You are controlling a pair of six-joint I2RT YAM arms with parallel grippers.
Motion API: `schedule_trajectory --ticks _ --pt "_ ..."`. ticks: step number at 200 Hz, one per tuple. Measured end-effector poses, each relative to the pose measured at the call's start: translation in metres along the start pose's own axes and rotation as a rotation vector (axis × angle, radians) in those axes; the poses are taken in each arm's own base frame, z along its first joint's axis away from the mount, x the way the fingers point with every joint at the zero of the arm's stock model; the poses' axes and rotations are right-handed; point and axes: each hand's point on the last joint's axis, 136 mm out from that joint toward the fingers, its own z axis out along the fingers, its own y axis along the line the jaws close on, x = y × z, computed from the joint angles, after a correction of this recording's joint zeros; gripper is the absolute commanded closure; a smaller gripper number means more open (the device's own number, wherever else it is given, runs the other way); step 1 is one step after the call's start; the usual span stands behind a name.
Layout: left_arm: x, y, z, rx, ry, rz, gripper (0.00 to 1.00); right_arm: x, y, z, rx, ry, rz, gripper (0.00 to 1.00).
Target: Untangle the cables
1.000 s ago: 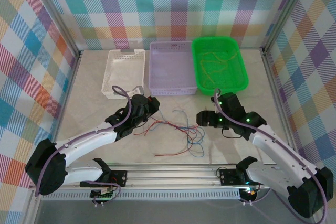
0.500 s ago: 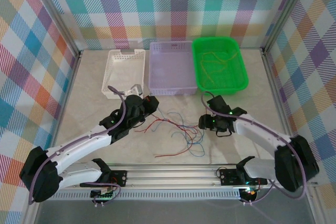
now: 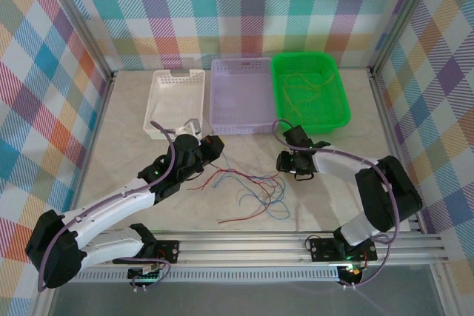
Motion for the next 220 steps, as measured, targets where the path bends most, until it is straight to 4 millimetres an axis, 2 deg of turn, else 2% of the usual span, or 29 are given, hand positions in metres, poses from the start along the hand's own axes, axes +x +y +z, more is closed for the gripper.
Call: schedule_trajectory --ticks 25,57,88,108,138,166,202,220 --pt "0.0 0.0 0.0 0.0 0.0 0.0 1.0 -0.002 -0.002 0.005 0.016 0.015 -0.007 0.69" --pt "0.001 -0.001 0.0 0.003 0.003 0.0 1.0 -0.004 -0.012 0.006 0.065 0.019 -0.009 1.0" --pt "0.0 0.0 -0.014 -0.006 0.015 0.022 1.0 -0.007 -0.019 0.003 0.082 0.0 0.013 1.0" --pt "-0.011 -0.005 -0.039 -0.008 -0.003 0.067 1.0 -0.015 -0.046 -0.006 0.099 -0.05 0.094 1.0" --pt "-0.049 -0.022 -0.088 0.0 -0.085 0.13 1.0 -0.03 -0.096 -0.038 0.123 -0.163 0.27 1.0" --pt "-0.084 -0.026 -0.126 -0.041 -0.166 0.179 1.0 -0.041 -0.129 -0.064 0.121 -0.25 0.405 1.0" --pt "-0.109 -0.023 -0.158 -0.129 -0.206 0.247 1.0 -0.033 -0.16 -0.08 0.13 -0.29 0.541 1.0" --pt "-0.124 -0.031 -0.175 -0.153 -0.237 0.28 1.0 -0.026 -0.171 -0.084 0.14 -0.296 0.6 1.0"
